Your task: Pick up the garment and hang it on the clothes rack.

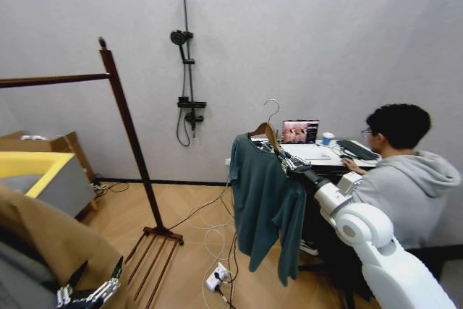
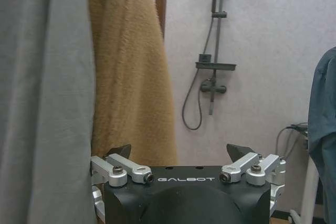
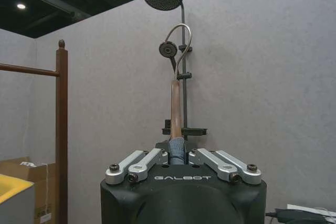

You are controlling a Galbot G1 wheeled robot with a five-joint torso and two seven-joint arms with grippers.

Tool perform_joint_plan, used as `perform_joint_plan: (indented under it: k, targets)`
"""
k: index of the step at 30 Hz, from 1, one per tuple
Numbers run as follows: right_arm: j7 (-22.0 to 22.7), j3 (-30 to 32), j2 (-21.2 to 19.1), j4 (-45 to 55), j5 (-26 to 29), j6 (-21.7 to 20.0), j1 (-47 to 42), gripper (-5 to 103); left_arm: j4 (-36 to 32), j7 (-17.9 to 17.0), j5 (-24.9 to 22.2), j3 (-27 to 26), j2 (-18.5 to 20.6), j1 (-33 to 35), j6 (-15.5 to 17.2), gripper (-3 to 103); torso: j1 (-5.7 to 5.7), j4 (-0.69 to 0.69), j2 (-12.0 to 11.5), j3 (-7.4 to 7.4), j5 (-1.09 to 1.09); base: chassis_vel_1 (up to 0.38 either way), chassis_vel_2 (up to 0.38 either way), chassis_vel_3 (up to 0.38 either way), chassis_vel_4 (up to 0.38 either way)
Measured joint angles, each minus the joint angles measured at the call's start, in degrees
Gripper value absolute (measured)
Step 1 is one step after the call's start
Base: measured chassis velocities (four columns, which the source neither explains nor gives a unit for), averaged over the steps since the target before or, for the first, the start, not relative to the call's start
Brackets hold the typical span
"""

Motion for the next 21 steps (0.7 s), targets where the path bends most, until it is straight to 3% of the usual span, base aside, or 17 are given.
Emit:
perform_joint_plan:
  k: [21]
  targets:
    - [-0.01, 1.35, -0.07, 0.77, 0.35, -0.17, -0.69, 12, 0.00, 0.00, 0.00, 0.00, 0.00, 0.00, 0.00, 100, 0.00, 0.01, 0.00, 0.00, 0.00, 0.118, 0.124, 0.125, 0.117]
